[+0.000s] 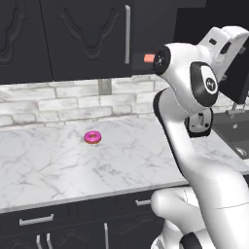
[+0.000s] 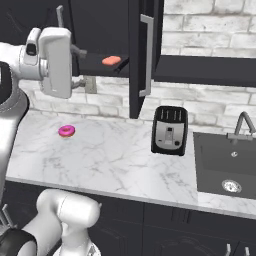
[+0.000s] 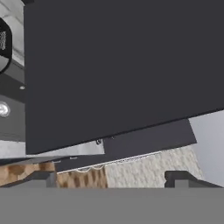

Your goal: Pick the bar soap and dish brush from the cabinet and place them on the counter.

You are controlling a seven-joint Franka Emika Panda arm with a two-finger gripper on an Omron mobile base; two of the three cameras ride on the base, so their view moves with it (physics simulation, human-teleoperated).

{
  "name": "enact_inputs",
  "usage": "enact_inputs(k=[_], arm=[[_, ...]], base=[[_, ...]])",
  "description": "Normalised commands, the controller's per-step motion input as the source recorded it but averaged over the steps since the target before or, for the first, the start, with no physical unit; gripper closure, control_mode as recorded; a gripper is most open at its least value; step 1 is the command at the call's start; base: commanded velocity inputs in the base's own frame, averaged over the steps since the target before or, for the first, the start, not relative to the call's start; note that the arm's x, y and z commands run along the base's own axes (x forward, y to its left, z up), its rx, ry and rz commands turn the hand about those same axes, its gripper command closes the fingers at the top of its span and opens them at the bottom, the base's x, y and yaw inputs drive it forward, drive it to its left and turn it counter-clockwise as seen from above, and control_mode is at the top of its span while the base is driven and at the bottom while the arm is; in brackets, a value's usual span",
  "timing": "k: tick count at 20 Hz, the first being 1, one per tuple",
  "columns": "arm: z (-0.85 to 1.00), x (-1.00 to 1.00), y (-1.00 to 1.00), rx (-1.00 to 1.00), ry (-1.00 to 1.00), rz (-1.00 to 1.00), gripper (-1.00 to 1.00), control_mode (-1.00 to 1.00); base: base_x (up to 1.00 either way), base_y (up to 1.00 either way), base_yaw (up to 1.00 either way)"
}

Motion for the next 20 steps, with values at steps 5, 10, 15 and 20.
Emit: enact_inputs(k=[5, 10, 15, 20], arm=[[-0.16, -0.2, 0.78, 0.0, -0.07, 0.05, -1.0, -1.0], [0.07, -0.12, 0.51, 0.16, -0.15, 0.0, -1.0, -1.0], [0.02, -0.03, 0.42, 0.27, -0.1, 0.0, -1.0, -1.0], [0.0, 0.0, 0.34, 0.24, -0.13, 0.03, -1.0, -1.0]], base=[[0.0, 0.0, 0.0], [0.0, 0.0, 0.0], [0.0, 0.0, 0.0], [0.0, 0.0, 0.0]])
